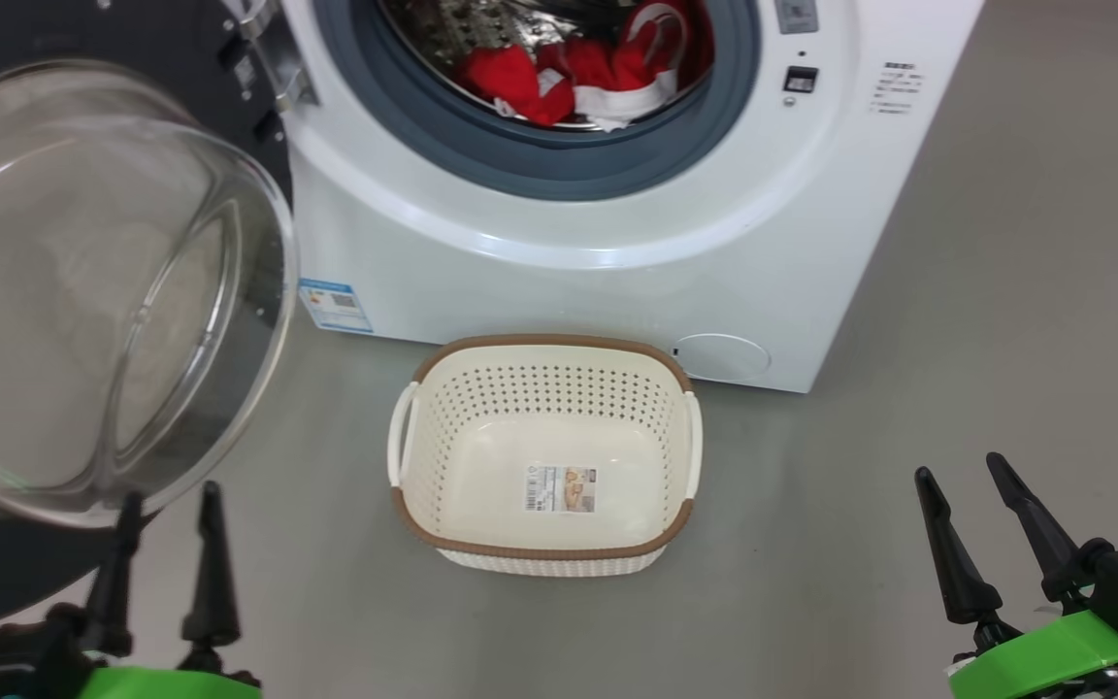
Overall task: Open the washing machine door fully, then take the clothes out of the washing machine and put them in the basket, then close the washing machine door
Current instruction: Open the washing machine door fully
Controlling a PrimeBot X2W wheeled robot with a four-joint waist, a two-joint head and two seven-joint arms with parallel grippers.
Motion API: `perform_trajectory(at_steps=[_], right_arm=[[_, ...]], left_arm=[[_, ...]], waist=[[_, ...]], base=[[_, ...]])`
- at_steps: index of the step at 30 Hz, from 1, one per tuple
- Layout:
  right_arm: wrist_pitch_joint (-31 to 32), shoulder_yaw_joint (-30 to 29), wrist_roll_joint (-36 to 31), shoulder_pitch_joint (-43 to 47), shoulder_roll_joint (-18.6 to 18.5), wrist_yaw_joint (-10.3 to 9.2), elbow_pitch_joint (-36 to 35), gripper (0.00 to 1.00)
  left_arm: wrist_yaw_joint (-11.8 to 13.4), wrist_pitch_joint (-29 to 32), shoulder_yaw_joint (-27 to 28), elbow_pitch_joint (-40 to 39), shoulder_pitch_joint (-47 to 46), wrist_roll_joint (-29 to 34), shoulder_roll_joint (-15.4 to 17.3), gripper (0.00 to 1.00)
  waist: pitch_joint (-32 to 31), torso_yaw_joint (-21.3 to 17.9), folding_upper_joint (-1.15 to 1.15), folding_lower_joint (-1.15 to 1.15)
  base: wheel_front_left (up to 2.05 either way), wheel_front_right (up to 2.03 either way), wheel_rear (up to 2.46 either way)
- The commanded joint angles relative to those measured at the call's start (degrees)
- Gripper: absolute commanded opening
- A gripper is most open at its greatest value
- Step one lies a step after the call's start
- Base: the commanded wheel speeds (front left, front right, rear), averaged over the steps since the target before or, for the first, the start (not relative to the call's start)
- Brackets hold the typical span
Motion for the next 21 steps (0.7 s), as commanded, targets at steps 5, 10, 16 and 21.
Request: perform_trajectory(at_steps=[5, 10, 16, 21], right_arm=[[-0.5, 0.1, 0.6, 0.0, -0.6, 0.36, -1.8, 1.0], [-0.5, -0.8, 0.6, -0.1, -0.2, 0.36, -2.0, 1.0], [-0.5, -2.0, 0.7, 0.1, 0.0, 0.36, -2.2, 1.0], [-0.5, -3.2, 0.7, 0.4, 0.2, 0.36, -2.5, 1.0]], left_arm=[[0.1, -0.3, -2.0, -3.2, 1.1, -1.0, 1.9, 1.0], [0.1, -0.3, -4.7, -4.6, 1.9, -2.0, 2.4, 1.0], [0.1, -0.3, -6.7, -5.4, 2.3, -2.4, 3.0, 1.0], [0.1, -0.3, -8.8, -6.2, 2.3, -3.0, 3.2, 1.0]], waist=[[0.2, -2.7, 0.0, 0.0], [0.1, -4.9, 0.0, 0.0], [0.1, -7.0, 0.0, 0.0], [0.2, -8.8, 0.0, 0.0]], base=[[0.0, 0.0, 0.0], [0.0, 0.0, 0.0], [0.0, 0.0, 0.0], [0.0, 0.0, 0.0]])
